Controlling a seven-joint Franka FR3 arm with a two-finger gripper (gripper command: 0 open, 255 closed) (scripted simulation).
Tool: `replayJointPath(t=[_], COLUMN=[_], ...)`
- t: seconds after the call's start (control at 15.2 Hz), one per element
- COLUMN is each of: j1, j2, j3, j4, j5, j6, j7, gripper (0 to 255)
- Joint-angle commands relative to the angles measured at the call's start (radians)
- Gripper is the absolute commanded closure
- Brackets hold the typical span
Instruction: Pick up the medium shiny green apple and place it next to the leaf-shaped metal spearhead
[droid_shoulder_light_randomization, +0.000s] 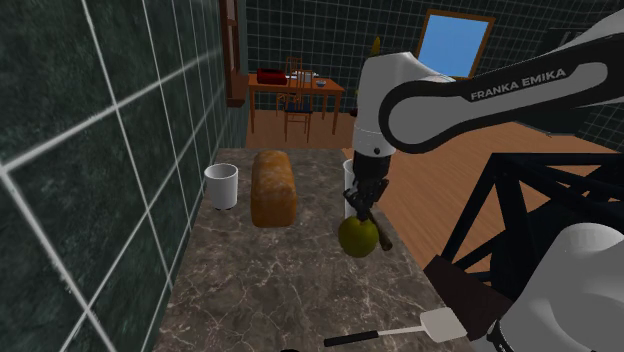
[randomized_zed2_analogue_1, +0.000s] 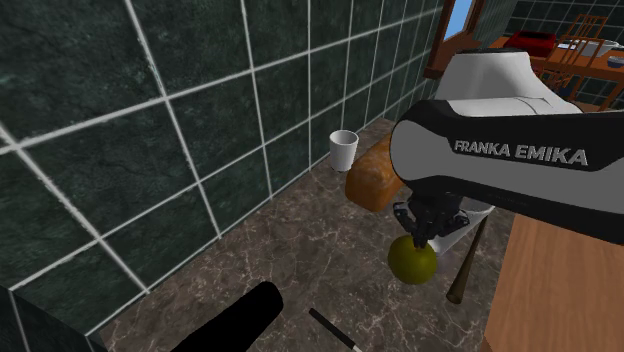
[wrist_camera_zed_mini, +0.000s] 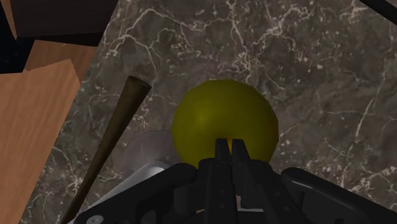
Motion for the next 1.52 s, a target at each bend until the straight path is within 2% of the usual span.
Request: replayJointPath(t=[0.0,0.2,0.73,0.79,1.12,1.39,1.45], j1=[-0.001,-0.001,-0.001,-0.001,-0.001,-0.002,-0.002], j2=[0.013,0.032,0.032,0.032,0.032,-0.007,-0.007], j3=[0.002,0.006,0.006,0.006,0.006,-0.004,-0.004], j4=[-0.018,-0.045,-0.045,-0.045,-0.045,0.055,0.055], j5=[0.0,0.0,0.0,0.0,0.0,-0.003,-0.003], j6=[0.032,0.077,0.077,0.077,0.077,-0.062,-0.062], j7=[0.0,0.002,0.002,0.002,0.002,0.0,0.0], gripper=[255,255,255,0,0,0,0])
